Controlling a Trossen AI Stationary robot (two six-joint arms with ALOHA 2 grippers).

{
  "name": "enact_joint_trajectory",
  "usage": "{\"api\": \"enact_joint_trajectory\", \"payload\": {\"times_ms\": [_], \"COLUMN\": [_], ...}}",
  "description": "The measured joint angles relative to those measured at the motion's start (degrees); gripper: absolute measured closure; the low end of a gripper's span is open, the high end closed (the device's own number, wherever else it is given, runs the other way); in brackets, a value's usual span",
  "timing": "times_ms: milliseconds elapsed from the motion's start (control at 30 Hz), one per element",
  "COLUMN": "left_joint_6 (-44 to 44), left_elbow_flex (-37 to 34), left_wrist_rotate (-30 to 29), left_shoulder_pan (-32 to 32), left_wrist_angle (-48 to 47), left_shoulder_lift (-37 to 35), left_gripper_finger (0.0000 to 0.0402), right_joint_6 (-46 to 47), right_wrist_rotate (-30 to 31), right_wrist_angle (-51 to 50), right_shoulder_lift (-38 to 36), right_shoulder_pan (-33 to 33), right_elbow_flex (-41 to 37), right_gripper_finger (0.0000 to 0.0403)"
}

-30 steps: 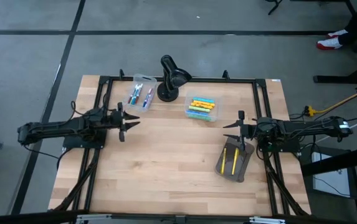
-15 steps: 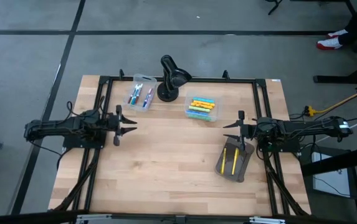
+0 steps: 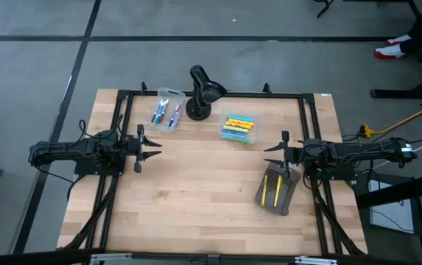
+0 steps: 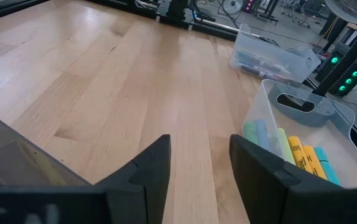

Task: Pick & Place Markers
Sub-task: Return to Home Position

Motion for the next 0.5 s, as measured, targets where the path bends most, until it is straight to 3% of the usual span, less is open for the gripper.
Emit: {"api": "enact_joint_trajectory", "payload": {"times_ms": [500], "left_joint_6": [-0.08], "left_elbow_flex": [-0.04], "left_wrist_rotate": [-0.37], "left_shoulder_pan": [0.07], "left_wrist_angle": [0.02], "left_shoulder_lift": [3.32], "left_gripper_finger": [0.0303], "right_joint_6": [-0.01], "right_wrist_rotate": [0.0], "right_wrist_angle": [0.0], "right_shoulder_lift": [0.01], "right_shoulder_pan": [0.0], "right_elbow_flex": [0.01], "right_gripper_finger": [0.024]}}
